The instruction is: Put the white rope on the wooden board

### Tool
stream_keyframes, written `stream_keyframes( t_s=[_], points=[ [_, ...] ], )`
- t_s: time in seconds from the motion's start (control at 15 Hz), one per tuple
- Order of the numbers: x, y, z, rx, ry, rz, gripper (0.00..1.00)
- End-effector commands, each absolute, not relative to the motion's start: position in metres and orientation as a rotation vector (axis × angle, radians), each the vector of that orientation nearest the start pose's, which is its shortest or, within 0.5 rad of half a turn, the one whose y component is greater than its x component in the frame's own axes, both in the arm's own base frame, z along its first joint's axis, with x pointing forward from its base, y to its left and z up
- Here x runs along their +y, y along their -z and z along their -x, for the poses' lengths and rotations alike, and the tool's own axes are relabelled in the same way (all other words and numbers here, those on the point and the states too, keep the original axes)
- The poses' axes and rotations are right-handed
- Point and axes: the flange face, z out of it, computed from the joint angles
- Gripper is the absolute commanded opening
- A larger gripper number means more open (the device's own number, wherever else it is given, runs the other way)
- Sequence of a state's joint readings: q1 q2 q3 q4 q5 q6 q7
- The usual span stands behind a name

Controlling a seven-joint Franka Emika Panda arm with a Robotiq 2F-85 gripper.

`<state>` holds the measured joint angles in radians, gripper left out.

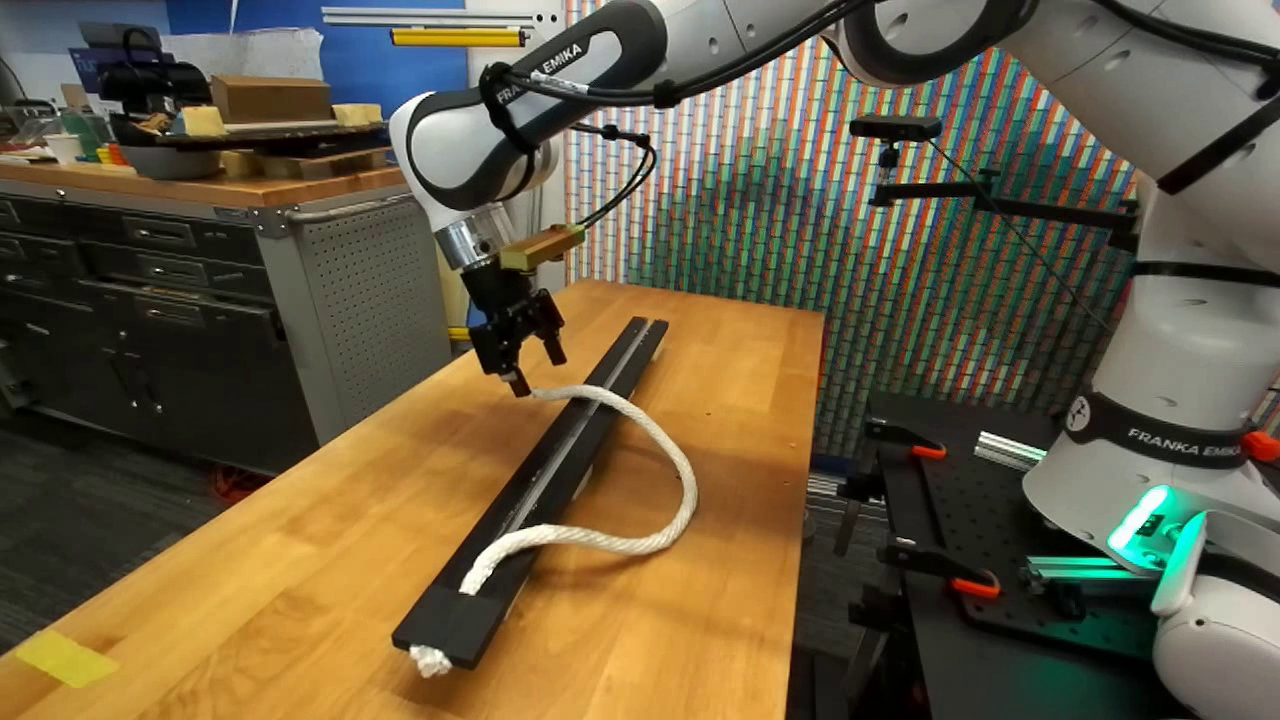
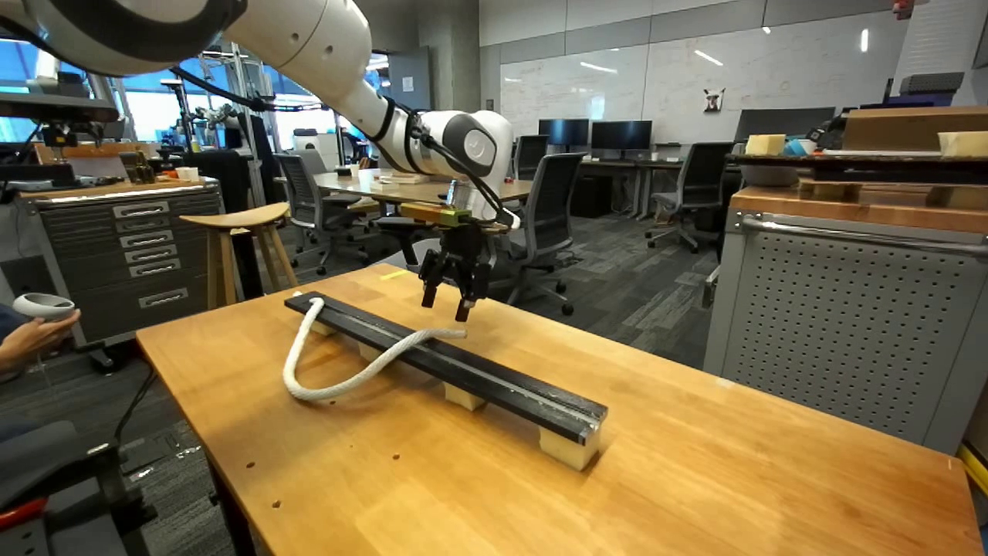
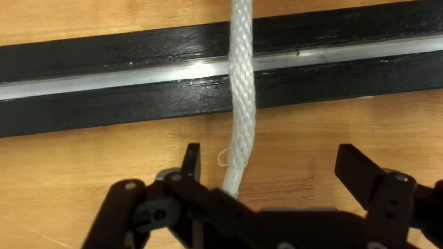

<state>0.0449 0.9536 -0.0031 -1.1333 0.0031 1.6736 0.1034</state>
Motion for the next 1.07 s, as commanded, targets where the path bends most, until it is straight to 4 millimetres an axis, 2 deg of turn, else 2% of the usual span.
stream_keyframes(
  t_s=[0.0, 0.2, 0.27, 0.4, 0.53, 1.0],
  points=[
    [0.019, -0.207, -0.729, 0.109, -0.654, 3.097, 1.0],
    [0.025, -0.245, -0.731, 0.153, -0.502, 3.095, 1.0],
    [0.022, -0.214, -0.73, 0.125, -0.58, 3.106, 1.0],
    [0.024, -0.233, -0.733, 0.128, -0.532, 3.108, 1.0],
    [0.024, -0.241, -0.734, 0.129, -0.516, 3.108, 1.0],
    [-0.005, -0.194, -0.725, 0.209, -0.614, 3.085, 1.0]
  ],
)
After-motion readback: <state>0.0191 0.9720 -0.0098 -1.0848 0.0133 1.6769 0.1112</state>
